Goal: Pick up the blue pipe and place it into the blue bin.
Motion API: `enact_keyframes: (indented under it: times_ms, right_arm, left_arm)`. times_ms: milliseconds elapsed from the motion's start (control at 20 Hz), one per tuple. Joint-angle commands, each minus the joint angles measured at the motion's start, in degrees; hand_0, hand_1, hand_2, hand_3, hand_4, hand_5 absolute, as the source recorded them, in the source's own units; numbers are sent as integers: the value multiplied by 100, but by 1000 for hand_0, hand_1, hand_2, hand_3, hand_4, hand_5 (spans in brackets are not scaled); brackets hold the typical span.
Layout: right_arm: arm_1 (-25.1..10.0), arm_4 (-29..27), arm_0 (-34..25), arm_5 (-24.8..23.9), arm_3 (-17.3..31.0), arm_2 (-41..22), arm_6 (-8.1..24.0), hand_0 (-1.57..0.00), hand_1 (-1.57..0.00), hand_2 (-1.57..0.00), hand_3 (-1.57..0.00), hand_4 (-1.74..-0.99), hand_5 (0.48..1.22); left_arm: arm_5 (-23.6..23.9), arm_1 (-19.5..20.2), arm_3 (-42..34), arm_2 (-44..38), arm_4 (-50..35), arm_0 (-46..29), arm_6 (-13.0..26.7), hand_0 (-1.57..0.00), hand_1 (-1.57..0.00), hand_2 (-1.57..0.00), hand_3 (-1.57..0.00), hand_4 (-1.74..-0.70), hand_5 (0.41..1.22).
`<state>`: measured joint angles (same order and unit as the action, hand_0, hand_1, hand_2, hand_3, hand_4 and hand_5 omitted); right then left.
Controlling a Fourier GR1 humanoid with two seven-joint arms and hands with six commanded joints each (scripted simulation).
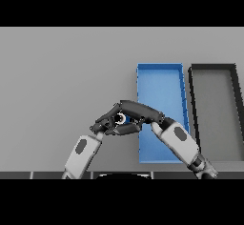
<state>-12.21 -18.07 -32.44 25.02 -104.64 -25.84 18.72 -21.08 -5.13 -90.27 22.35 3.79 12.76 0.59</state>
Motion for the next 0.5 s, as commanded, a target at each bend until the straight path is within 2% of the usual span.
enact_keyframes:
  times_ms: [0, 50, 150, 200, 300, 400, 450]
  right_arm:
    - [17, 14, -10, -64, 45, -2, 57, -1533, -1533, -1535, -1501, -1721, 1160]
    - [2, -14, 35, -121, -20, 19, 86, -1540, -1540, -1542, -1515, -1725, 1172]
    - [15, 178, 106, -193, -22, -15, -160, -1551, -1551, -1552, -1535, -1731, 1190]
    - [23, 208, 48, -215, 12, 2, -193, -1555, -1555, -1556, -1542, -1733, 1196]
    - [32, 175, 48, -240, -48, -35, 50, -1561, -1561, -1561, -1553, -1736, 1205]
    - [75, 129, 14, -305, -85, -15, 387, -1565, -1565, -1565, -1559, -1738, 1211]
    - [106, 168, 47, -326, -129, -39, 566, -1566, -1566, -1566, -1562, -1738, 1213]
  left_arm:
    - [18, 39, -13, 11, 44, -33, -3, -1571, -1571, -1571, -1426, -1731, 1221]
    - [9, 89, -39, 24, 66, -66, -93, -1571, -1571, -1571, -1422, -1731, 1221]
    - [166, 152, -26, 44, 301, -43, -279, -1571, -1571, -1571, -1454, -1724, 1221]
    - [244, 177, -74, 31, 385, -29, -242, -1462, -1342, -1293, -1166, -1599, 1221]
    - [-72, 300, -78, 46, 356, -26, -276, -935, -858, -827, -746, -1372, 1221]
    - [-266, 315, -25, 35, 545, 15, -278, -598, -549, -529, -477, -1206, 1221]
    - [-258, 303, 23, 45, 723, 13, -325, -478, -439, -423, -381, -1136, 1132]
